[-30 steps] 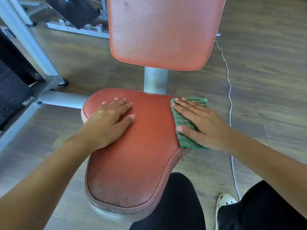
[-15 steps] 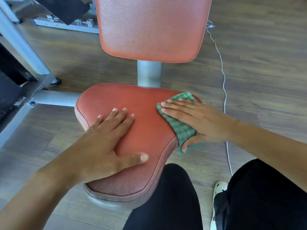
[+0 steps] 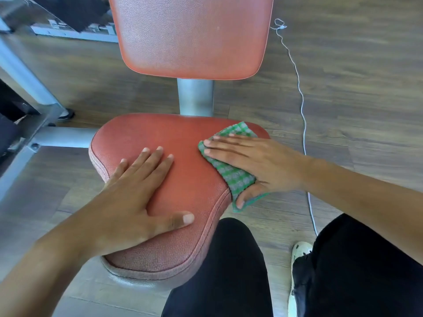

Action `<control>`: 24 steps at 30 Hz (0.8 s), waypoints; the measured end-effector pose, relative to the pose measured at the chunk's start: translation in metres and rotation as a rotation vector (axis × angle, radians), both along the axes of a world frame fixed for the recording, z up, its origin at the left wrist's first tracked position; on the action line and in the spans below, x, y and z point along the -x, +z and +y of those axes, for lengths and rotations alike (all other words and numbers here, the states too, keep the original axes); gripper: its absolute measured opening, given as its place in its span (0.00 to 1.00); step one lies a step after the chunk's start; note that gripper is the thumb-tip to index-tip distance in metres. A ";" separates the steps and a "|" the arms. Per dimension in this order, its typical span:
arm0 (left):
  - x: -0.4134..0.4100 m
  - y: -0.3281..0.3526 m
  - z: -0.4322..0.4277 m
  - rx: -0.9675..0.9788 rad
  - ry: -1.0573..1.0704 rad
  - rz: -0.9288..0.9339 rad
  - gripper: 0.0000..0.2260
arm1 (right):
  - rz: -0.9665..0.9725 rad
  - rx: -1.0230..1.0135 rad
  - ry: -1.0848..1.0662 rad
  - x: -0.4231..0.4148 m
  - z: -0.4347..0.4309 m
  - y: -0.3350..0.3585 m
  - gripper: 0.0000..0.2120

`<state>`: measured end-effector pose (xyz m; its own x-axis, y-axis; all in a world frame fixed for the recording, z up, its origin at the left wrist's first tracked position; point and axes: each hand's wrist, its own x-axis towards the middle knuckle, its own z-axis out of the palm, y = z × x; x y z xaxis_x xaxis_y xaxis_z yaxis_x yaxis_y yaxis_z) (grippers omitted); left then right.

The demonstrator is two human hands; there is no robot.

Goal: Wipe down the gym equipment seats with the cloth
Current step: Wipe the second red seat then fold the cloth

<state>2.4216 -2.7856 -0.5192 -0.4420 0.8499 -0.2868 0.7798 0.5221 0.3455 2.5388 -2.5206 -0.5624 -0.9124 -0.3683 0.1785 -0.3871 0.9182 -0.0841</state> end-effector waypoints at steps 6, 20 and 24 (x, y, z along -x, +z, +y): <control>0.001 -0.001 0.001 -0.008 0.000 -0.005 0.50 | -0.058 -0.034 0.054 0.004 -0.037 0.002 0.50; 0.001 0.000 0.001 0.012 -0.005 -0.014 0.52 | -0.012 -0.003 0.050 0.003 -0.037 -0.001 0.50; 0.001 0.001 0.001 0.018 -0.008 -0.012 0.52 | -0.009 0.043 0.088 0.005 -0.039 0.001 0.49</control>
